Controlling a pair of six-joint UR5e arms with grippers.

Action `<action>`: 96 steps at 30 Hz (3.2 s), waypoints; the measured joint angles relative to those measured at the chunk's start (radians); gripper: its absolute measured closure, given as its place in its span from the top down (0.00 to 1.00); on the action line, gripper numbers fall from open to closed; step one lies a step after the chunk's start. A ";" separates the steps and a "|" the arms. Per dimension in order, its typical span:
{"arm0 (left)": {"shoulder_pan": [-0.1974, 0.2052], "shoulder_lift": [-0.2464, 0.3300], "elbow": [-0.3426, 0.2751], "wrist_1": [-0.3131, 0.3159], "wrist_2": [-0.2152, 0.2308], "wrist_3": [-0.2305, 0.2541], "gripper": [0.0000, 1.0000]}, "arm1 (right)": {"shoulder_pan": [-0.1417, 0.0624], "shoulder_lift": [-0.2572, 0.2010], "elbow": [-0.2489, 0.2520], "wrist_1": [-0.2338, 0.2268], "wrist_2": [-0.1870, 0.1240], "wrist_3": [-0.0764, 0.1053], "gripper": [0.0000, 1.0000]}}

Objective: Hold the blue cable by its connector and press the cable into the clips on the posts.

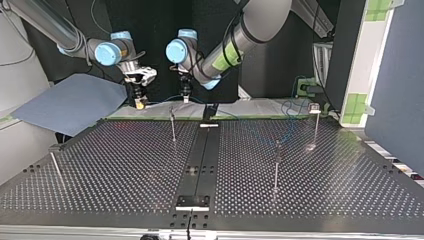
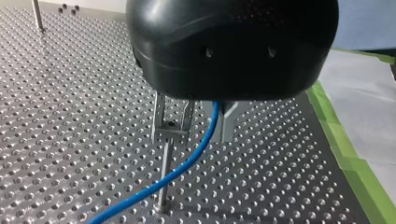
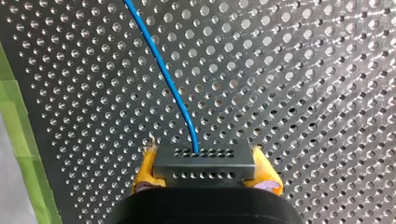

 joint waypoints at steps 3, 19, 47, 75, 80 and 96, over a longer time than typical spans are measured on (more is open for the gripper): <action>0.004 0.000 0.000 0.012 0.001 -0.001 0.01 | -0.005 0.005 -0.001 -0.010 -0.010 0.012 0.00; 0.011 -0.001 0.001 0.046 0.026 -0.013 0.01 | -0.036 0.068 -0.052 0.001 -0.065 0.061 0.00; 0.026 -0.029 0.027 0.050 0.118 -0.032 0.01 | -0.065 0.093 -0.125 0.019 -0.084 0.074 0.00; 0.006 -0.025 0.048 -0.020 0.122 0.007 0.01 | -0.057 0.122 -0.213 0.154 -0.093 -0.028 0.00; 0.001 -0.019 0.063 -0.038 0.120 0.012 0.01 | -0.062 0.119 -0.221 0.185 -0.090 -0.046 0.00; 0.019 0.011 0.102 -0.075 0.119 -0.032 0.01 | -0.054 0.055 -0.239 0.195 -0.118 -0.004 0.00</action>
